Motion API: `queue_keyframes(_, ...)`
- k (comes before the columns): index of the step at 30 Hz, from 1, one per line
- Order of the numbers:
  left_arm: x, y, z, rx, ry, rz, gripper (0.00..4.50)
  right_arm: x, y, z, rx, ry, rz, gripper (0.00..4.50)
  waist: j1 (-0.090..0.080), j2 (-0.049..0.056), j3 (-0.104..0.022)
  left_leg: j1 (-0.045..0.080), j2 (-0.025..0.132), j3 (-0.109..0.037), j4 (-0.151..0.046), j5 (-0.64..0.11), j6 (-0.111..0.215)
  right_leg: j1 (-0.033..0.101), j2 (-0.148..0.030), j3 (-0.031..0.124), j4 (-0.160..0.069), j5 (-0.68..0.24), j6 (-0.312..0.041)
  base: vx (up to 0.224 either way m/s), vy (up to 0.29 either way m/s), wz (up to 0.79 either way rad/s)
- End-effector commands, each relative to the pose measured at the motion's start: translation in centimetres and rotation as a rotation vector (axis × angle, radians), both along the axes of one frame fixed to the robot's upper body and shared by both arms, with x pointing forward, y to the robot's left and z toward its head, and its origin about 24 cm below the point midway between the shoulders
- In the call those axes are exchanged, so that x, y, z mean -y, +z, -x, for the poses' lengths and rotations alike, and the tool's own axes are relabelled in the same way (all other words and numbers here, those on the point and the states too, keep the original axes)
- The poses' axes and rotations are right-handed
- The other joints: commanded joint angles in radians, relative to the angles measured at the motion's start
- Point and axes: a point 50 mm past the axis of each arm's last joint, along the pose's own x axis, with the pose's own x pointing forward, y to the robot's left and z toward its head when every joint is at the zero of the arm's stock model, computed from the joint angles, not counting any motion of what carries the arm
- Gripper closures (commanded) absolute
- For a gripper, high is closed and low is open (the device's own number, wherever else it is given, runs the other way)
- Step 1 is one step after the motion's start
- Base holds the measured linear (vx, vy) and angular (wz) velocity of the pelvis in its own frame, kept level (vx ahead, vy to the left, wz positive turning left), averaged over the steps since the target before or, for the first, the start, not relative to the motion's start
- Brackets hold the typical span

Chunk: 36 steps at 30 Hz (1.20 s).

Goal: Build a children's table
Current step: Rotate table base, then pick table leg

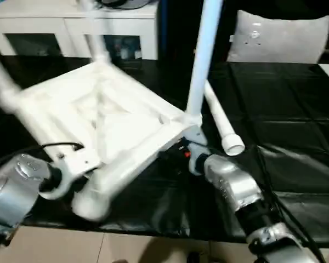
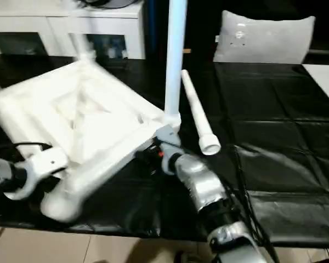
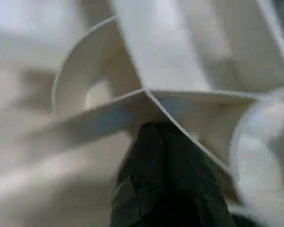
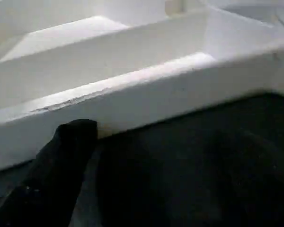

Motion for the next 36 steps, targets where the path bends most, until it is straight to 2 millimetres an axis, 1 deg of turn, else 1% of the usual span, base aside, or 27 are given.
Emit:
queue_keyframes(1, 3.4, 0.1, 0.9, -0.040, -0.167, 0.142, 4.43, -2.0, 0.9, -0.1, 0.033, 0.065, -0.027, 0.00, 0.008, 0.008, -0.065, -0.017, 0.013, 0.002, -0.076, -0.203, 0.038, 0.072, -0.063, 0.063, -0.065, -0.415, -0.115, 0.000, 0.000, 0.00)
queue_keyframes(3, 4.7, 0.2, 0.2, 0.007, -0.193, 0.168, 4.43, -2.0, 1.0, -0.2, 0.040, 0.064, -0.024, 0.00, 0.005, 0.005, -0.067, -0.016, 0.010, 0.006, -0.073, -0.196, 0.046, 0.071, -0.062, 0.063, -0.067, -0.417, -0.115, 0.000, 0.000, 0.00)
queue_keyframes(4, 4.8, 0.2, 0.2, 0.011, -0.193, 0.172, 4.43, -2.0, 1.0, -0.2, 0.040, 0.065, -0.024, 0.00, 0.004, 0.005, -0.067, -0.015, 0.010, 0.007, -0.072, -0.198, 0.048, 0.070, -0.062, 0.063, -0.069, -0.425, -0.112, 0.000, 0.000, 0.00)
queue_keyframes(6, 5.9, 0.3, -0.7, 0.057, -0.196, 0.216, 4.43, -1.9, 0.9, -0.3, 0.043, 0.063, -0.020, 0.00, 0.003, 0.003, -0.065, -0.015, 0.004, 0.011, -0.068, -0.199, 0.051, 0.070, -0.061, 0.060, -0.077, -0.472, -0.091, 0.000, 0.000, 0.00)
queue_keyframes(7, 6.1, 0.3, -0.9, 0.074, -0.192, 0.223, 4.43, -1.8, 0.9, -0.3, 0.044, 0.063, -0.018, 0.00, 0.003, 0.003, -0.067, -0.016, 0.004, 0.011, -0.067, -0.197, 0.050, 0.072, -0.061, 0.059, -0.076, -0.477, -0.086, 0.000, 0.000, 0.00)
queue_keyframes(8, 6.6, 0.1, -1.9, 0.130, -0.170, 0.224, 4.43, -1.7, 0.9, -0.3, 0.049, 0.060, -0.013, 0.00, 0.002, 0.006, -0.066, -0.015, 0.001, 0.012, -0.065, -0.196, 0.053, 0.068, -0.057, 0.056, -0.084, -0.492, -0.073, 0.000, 0.000, 0.00)
queue_keyframes(9, 6.8, 0.0, -2.3, 0.160, -0.155, 0.215, 4.43, -1.7, 0.9, -0.3, 0.052, 0.058, -0.009, 0.00, 0.004, 0.005, -0.069, -0.014, 0.002, 0.010, -0.065, -0.199, 0.049, 0.070, -0.058, 0.054, -0.082, -0.496, -0.064, 0.000, 0.000, 0.00)
queue_keyframes(10, 6.8, -0.2, -2.8, 0.188, -0.141, 0.200, 4.43, -1.6, 0.9, -0.3, 0.055, 0.057, -0.006, 0.00, 0.003, 0.010, -0.068, -0.016, 0.002, 0.010, -0.066, -0.203, 0.051, 0.070, -0.055, 0.052, -0.084, -0.499, -0.060, 0.000, 0.000, 0.00)
queue_keyframes(11, 6.9, -0.3, -3.1, 0.212, -0.130, 0.185, 4.43, -1.6, 1.0, -0.3, 0.059, 0.055, -0.003, 0.00, 0.001, 0.006, -0.071, -0.014, 0.004, 0.009, -0.066, -0.213, 0.048, 0.070, -0.055, 0.051, -0.084, -0.493, -0.055, 0.000, 0.000, 0.00)
queue_keyframes(12, 6.9, -0.4, -3.9, 0.254, -0.084, 0.173, 4.43, -1.4, 1.1, -0.4, 0.066, 0.050, 0.001, 0.00, 0.002, 0.009, -0.072, -0.013, 0.004, 0.008, -0.066, -0.214, 0.049, 0.070, -0.056, 0.051, -0.083, -0.489, -0.055, 0.000, 0.000, 0.00)
queue_keyframes(13, 7.0, -0.5, -4.7, 0.301, -0.037, 0.160, 4.43, -1.3, 1.5, -0.5, 0.079, 0.040, 0.005, 0.00, 0.000, 0.004, -0.072, -0.014, 0.001, 0.011, -0.064, -0.212, 0.052, 0.068, -0.053, 0.050, -0.087, -0.487, -0.050, 0.000, 0.000, 0.00)
queue_keyframes(14, 7.0, -0.5, -5.6, 0.352, 0.017, 0.149, 4.43, -0.9, 2.3, -1.0, 0.112, 0.017, 0.019, 0.00, 0.003, 0.009, -0.073, -0.013, -0.001, 0.012, -0.061, -0.205, 0.053, 0.069, -0.052, 0.048, -0.089, -0.493, -0.043, 0.000, 0.000, 0.00)
queue_keyframes(15, 7.1, -0.5, -5.7, 0.365, 0.015, 0.152, 4.43, -0.4, 3.0, -1.4, 0.136, -0.015, 0.041, 0.00, 0.007, 0.007, -0.074, -0.012, -0.002, 0.012, -0.061, -0.197, 0.053, 0.069, -0.051, 0.046, -0.090, -0.497, -0.035, 0.000, 0.000, 0.00)
queue_keyframes(16, 7.1, -0.5, -5.7, 0.366, 0.014, 0.152, 4.43, -0.3, 3.1, -1.5, 0.139, -0.019, 0.043, 0.00, 0.008, 0.006, -0.075, -0.014, -0.001, 0.011, -0.062, -0.193, 0.052, 0.071, -0.052, 0.046, -0.088, -0.492, -0.033, 0.000, 0.000, 0.00)
queue_keyframes(17, 7.2, -0.3, -5.8, 0.374, 0.014, 0.162, 4.43, 0.6, 3.9, -2.2, 0.152, -0.091, 0.076, 0.00, 0.009, 0.004, -0.077, -0.016, 0.001, 0.010, -0.063, -0.184, 0.052, 0.072, -0.055, 0.048, -0.084, -0.480, -0.034, 0.000, 0.000, 0.00)
queue_keyframes(19, 7.4, 0.0, -5.7, 0.389, -0.015, 0.190, 4.43, 1.7, 5.0, -3.1, 0.156, -0.171, 0.092, 0.00, 0.012, 0.006, -0.079, -0.012, 0.004, 0.011, -0.063, -0.163, 0.051, 0.067, -0.055, 0.052, -0.079, -0.452, -0.053, 0.000, 0.000, 0.00)
queue_keyframes(23, 7.5, 0.8, -5.6, 0.412, -0.058, 0.273, 4.43, 4.5, 7.0, -5.2, 0.096, -0.326, 0.182, 0.00, 0.020, 0.010, -0.081, -0.009, 0.008, 0.012, -0.063, -0.142, 0.042, 0.066, -0.052, 0.057, -0.066, -0.390, -0.086, 0.000, 0.000, 0.00)
queue_keyframes(24, 7.4, 1.0, -5.6, 0.410, -0.069, 0.288, 4.16, 5.1, 7.6, -5.7, 0.077, -0.346, 0.180, 0.00, 0.025, 0.009, -0.081, -0.008, 0.008, 0.014, -0.063, -0.146, 0.040, 0.066, -0.054, 0.059, -0.065, -0.385, -0.093, 0.000, 0.000, 0.00)
queue_keyframes(26, 7.4, 1.1, -5.5, 0.410, -0.093, 0.293, 4.16, 5.9, 8.0, -6.2, 0.050, -0.377, 0.175, 0.00, 0.030, 0.008, -0.081, -0.008, 0.007, 0.015, -0.062, -0.149, 0.040, 0.065, -0.054, 0.060, -0.063, -0.377, -0.100, 0.000, 0.000, 0.00)
queue_keyframes(27, 7.3, 1.3, -5.2, 0.394, -0.117, 0.301, 4.07, 6.6, 8.2, -6.6, 0.042, -0.404, 0.194, 0.00, 0.037, 0.003, -0.081, -0.009, 0.008, 0.016, -0.063, -0.147, 0.038, 0.066, -0.057, 0.061, -0.060, -0.370, -0.104, 0.000, 0.000, 0.00)
queue_keyframes(28, 7.3, 1.5, -4.8, 0.380, -0.143, 0.305, 4.07, 7.3, 8.3, -6.9, 0.025, -0.432, 0.207, 0.00, 0.036, 0.001, -0.082, -0.012, 0.007, 0.016, -0.062, -0.137, 0.039, 0.069, -0.056, 0.061, -0.057, -0.360, -0.108, 0.000, 0.000, 0.00)
queue_keyframes(29, 7.2, 1.6, -4.5, 0.367, -0.163, 0.308, 4.07, 7.7, 8.2, -7.0, -0.006, -0.449, 0.213, 0.00, 0.037, 0.003, -0.082, -0.015, 0.007, 0.017, -0.062, -0.125, 0.040, 0.069, -0.057, 0.063, -0.053, -0.345, -0.119, 0.000, 0.000, 0.00)
queue_keyframes(32, 7.0, 1.9, -3.8, 0.341, -0.205, 0.302, 4.07, 8.6, 7.1, -6.8, -0.133, -0.439, 0.251, 0.00, 0.037, -0.006, -0.087, -0.021, 0.008, 0.019, -0.058, -0.086, 0.049, 0.072, -0.056, 0.067, -0.038, -0.281, -0.155, 0.000, 0.000, 0.00)
queue_keyframes(33, 7.0, 1.9, -3.8, 0.340, -0.205, 0.303, 4.07, 8.6, 7.1, -6.8, -0.140, -0.436, 0.253, 0.00, 0.038, -0.002, -0.084, -0.021, 0.007, 0.021, -0.056, -0.084, 0.055, 0.069, -0.055, 0.066, -0.040, -0.283, -0.161, 0.000, 0.000, 0.00)
queue_keyframes(34, 7.1, 2.1, -3.7, 0.335, -0.208, 0.314, 4.07, 8.7, 6.5, -6.5, -0.192, -0.407, 0.273, 0.00, 0.036, -0.009, -0.084, -0.022, 0.007, 0.023, -0.056, -0.088, 0.057, 0.069, -0.053, 0.066, -0.040, -0.287, -0.161, 0.000, 0.000, 0.00)
queue_keyframes(35, 7.1, 2.1, -3.7, 0.334, -0.209, 0.317, 3.99, 8.7, 6.4, -6.5, -0.203, -0.401, 0.278, 0.00, 0.038, -0.005, -0.086, -0.024, 0.008, 0.021, -0.055, -0.079, 0.059, 0.073, -0.055, 0.065, -0.037, -0.288, -0.163, 0.000, 0.000, 0.00)
queue_keyframes(36, 7.1, 2.2, -3.6, 0.335, -0.211, 0.320, 3.85, 8.8, 6.1, -6.4, -0.220, -0.398, 0.281, 0.00, 0.039, -0.005, -0.085, -0.024, 0.009, 0.022, -0.054, -0.081, 0.057, 0.072, -0.056, 0.065, -0.039, -0.292, -0.160, 0.000, 0.000, 0.00)
